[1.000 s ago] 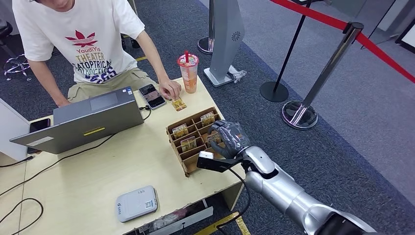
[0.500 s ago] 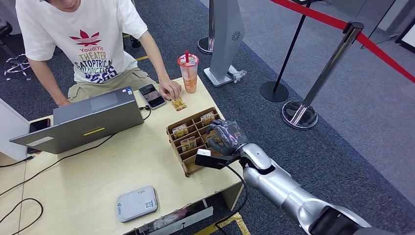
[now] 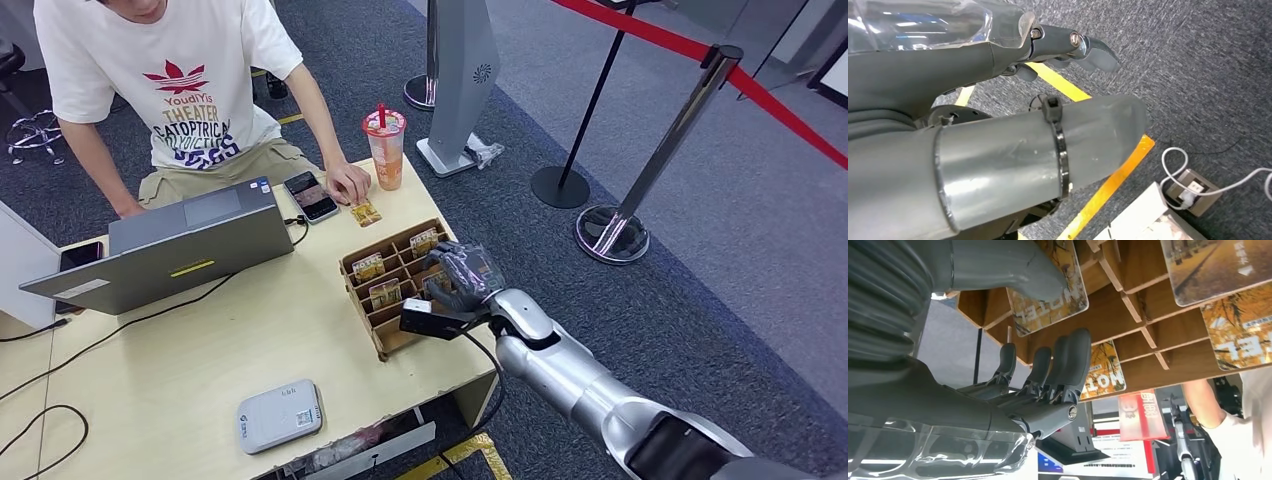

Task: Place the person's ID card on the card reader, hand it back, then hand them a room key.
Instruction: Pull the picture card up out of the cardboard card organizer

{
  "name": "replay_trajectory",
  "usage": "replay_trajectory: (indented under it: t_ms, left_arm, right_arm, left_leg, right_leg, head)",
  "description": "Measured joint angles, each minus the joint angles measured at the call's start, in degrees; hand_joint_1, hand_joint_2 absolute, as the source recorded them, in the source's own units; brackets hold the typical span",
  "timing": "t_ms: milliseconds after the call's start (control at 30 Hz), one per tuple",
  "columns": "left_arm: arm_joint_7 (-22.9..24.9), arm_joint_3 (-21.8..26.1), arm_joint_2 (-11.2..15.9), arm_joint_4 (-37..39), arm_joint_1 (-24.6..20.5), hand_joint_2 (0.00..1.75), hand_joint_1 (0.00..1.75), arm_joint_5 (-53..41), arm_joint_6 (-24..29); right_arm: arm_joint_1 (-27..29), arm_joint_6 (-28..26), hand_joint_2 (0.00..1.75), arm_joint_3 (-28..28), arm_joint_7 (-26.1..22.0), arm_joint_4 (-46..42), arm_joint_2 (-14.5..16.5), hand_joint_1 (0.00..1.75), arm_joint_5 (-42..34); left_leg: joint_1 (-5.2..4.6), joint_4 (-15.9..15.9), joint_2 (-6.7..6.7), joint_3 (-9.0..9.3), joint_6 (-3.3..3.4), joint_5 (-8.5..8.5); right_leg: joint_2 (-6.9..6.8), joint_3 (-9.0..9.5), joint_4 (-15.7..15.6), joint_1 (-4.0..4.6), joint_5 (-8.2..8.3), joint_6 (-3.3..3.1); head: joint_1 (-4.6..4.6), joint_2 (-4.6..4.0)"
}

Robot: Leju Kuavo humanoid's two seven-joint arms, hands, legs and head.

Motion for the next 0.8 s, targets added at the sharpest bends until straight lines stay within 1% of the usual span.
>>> replay_trajectory:
  t_ms: [100, 200, 333, 400, 533, 633, 800]
  left_arm:
    - [1.4, 0.7, -0.1, 0.1, 0.1, 0.0, 0.0, 0.2, -0.4]
    - [1.1, 2.6, -0.2, 0.6, -0.1, 0.0, 0.0, -0.1, -1.8]
    - [0.9, 4.1, -0.2, 1.3, -0.5, 0.0, 0.0, -0.4, -2.3]
    - [0.8, 4.6, -0.2, 1.7, -0.6, 0.0, 0.0, -0.6, -2.4]
    - [1.3, 5.9, -0.2, 2.0, -0.5, 0.0, 0.0, -1.7, -3.8]
    - [2.3, 6.6, -0.3, 1.6, -0.3, 0.0, 0.0, -2.6, -4.6]
    - [2.4, 6.2, -0.5, 0.1, 0.1, 0.0, 0.0, -2.7, -3.9]
  right_arm:
    - [0.3, 0.1, 1.75, -0.1, 0.4, 0.1, -0.1, 0.94, -0.5]
    - [0.8, 0.2, 1.75, -0.3, 0.5, 0.0, -0.2, 0.94, -0.5]
    - [1.0, 0.2, 1.75, -0.4, 0.5, -0.1, -0.2, 0.93, -0.4]
    - [1.0, 0.3, 1.75, -0.5, 0.5, -0.1, -0.2, 0.99, -0.4]
    - [1.5, 0.6, 1.75, -0.7, 0.6, -0.4, -0.7, 1.29, -0.5]
    - [1.8, 1.1, 1.75, -1.2, 0.6, -0.7, -1.0, 1.36, -0.5]
    - [2.0, 1.7, 1.75, -1.8, 0.6, -0.8, -1.1, 1.46, -0.6]
  left_leg:
    - [0.0, 0.0, 0.0, 0.01, 0.02, -0.01]
    - [0.0, 0.0, 0.01, 0.02, 0.03, -0.02]
    - [0.0, 0.0, 0.03, 0.03, 0.03, -0.02]
    - [-0.01, 0.0, 0.03, 0.03, 0.03, -0.02]
    - [-0.01, 0.0, 0.02, 0.02, 0.03, -0.02]
    - [-0.01, 0.0, 0.02, 0.02, 0.04, -0.03]
    - [-0.02, 0.0, 0.03, 0.03, 0.05, -0.03]
  right_leg:
    - [0.0, -0.01, 0.0, 0.0, 0.0, 0.0]
    - [0.01, -0.01, 0.0, 0.0, 0.0, 0.0]
    - [0.02, -0.01, 0.0, 0.0, 0.0, 0.0]
    - [0.03, -0.01, 0.0, 0.0, 0.0, 0.0]
    - [0.02, 0.0, 0.0, -0.01, 0.0, 0.0]
    - [0.02, 0.0, 0.0, -0.01, 0.0, 0.0]
    - [0.02, 0.01, 0.0, -0.02, 0.0, 0.01]
  head:
    - [0.0, 0.0]
    - [-0.01, 0.0]
    - [0.0, 0.0]
    - [0.0, 0.0]
    - [0.01, 0.0]
    - [0.01, 0.0]
    - [0.01, 0.0]
